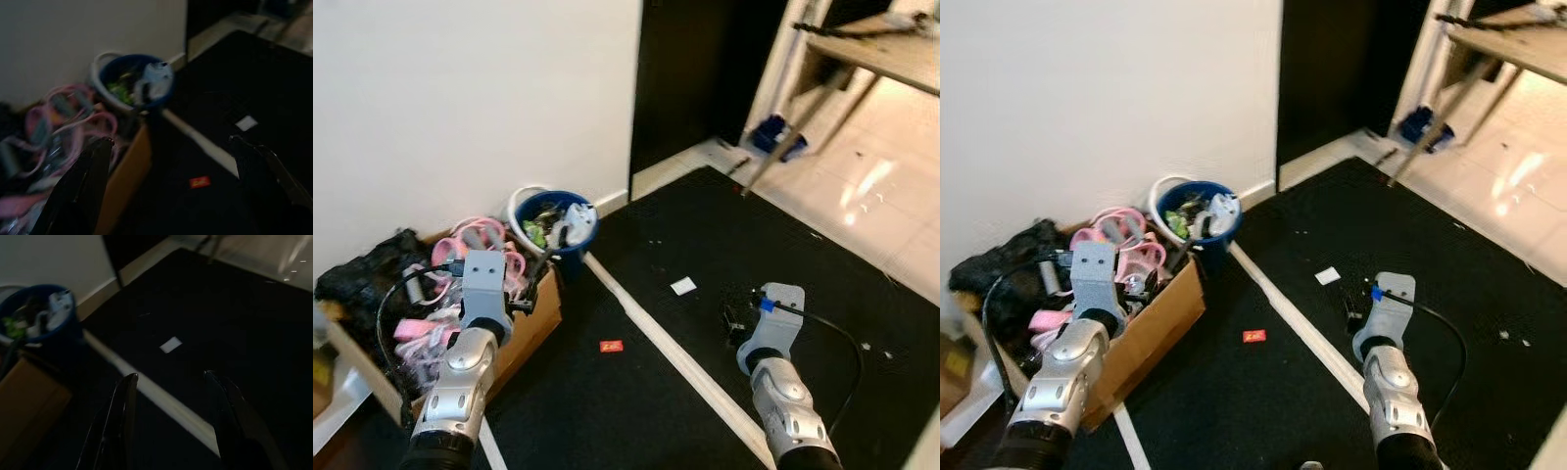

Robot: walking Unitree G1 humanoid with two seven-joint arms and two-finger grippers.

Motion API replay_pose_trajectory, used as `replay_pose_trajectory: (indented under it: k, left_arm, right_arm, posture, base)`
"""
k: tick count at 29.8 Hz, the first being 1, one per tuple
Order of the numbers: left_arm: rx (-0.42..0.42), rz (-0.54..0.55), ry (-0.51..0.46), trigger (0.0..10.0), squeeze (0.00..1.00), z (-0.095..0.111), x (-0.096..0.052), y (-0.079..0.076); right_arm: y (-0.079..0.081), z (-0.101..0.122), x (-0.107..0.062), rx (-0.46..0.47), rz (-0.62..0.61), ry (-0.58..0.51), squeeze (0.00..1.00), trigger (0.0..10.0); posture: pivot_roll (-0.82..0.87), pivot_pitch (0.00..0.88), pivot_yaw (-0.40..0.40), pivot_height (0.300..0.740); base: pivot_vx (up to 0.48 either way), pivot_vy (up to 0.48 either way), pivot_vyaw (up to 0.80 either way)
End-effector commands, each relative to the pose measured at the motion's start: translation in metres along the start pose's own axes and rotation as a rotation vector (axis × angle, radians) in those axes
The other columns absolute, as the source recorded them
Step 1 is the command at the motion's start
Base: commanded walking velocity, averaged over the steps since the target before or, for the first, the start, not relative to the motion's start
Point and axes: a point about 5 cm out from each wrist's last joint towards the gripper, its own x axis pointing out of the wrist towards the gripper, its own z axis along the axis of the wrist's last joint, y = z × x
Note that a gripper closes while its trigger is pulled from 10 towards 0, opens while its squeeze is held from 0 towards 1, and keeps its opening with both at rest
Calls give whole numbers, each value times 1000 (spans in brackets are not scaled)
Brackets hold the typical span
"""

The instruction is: Picking trash to rubbish bin

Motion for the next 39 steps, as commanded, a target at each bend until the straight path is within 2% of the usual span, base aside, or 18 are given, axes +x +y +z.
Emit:
replay_pose_trajectory:
  k: [1, 5, 13, 24, 39]
  left_arm:
    - [-3, 5, 27, 10000, 0, -6, -1, 0]
    - [4, 9, 29, 10000, 0, -7, -1, -1]
    - [-24, 58, 16, 10000, 0, -9, -1, -1]
    - [-42, 87, 18, 10000, 0, -14, -7, 0]
    - [-47, 38, 38, 10000, 0, -17, -5, -8]
  right_arm:
    - [-1, -3, -1, -8, -2, 17, 0, 10000]
    - [0, -2, 0, -9, 2, 17, 0, 10000]
    - [-2, 8, 7, -46, 38, 15, 0, 10000]
    - [2, 15, 14, -72, 77, 17, 0, 10000]
    - [4, 10, 13, -62, 76, 30, 0, 10000]
  posture:
    - [65, 118, 43, 740]
    - [61, 116, 38, 740]
    - [48, 110, -29, 740]
    - [48, 113, -59, 740]
    - [40, 119, -42, 740]
  base:
    - [0, 0, -731]
    - [0, 0, -731]
    - [0, 0, -732]
    - [0, 0, -731]
    - [0, 0, -732]
